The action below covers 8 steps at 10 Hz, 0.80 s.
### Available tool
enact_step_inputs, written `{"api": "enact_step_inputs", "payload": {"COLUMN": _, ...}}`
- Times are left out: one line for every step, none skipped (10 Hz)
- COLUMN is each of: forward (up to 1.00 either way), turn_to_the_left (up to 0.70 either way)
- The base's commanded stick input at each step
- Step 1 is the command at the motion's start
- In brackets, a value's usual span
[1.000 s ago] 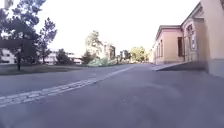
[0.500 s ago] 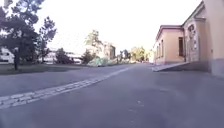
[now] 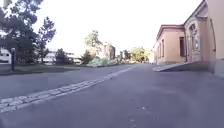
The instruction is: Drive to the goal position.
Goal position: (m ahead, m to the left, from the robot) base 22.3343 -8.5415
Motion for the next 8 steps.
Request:
{"api": "enact_step_inputs", "payload": {"forward": 0.50, "turn_to_the_left": 0.00}}
{"api": "enact_step_inputs", "payload": {"forward": 0.50, "turn_to_the_left": 0.00}}
{"api": "enact_step_inputs", "payload": {"forward": 0.50, "turn_to_the_left": 0.00}}
{"api": "enact_step_inputs", "payload": {"forward": 0.50, "turn_to_the_left": 0.00}}
{"api": "enact_step_inputs", "payload": {"forward": 0.50, "turn_to_the_left": -0.23}}
{"api": "enact_step_inputs", "payload": {"forward": 0.50, "turn_to_the_left": -0.45}}
{"api": "enact_step_inputs", "payload": {"forward": 0.50, "turn_to_the_left": -0.50}}
{"api": "enact_step_inputs", "payload": {"forward": 0.50, "turn_to_the_left": -0.50}}
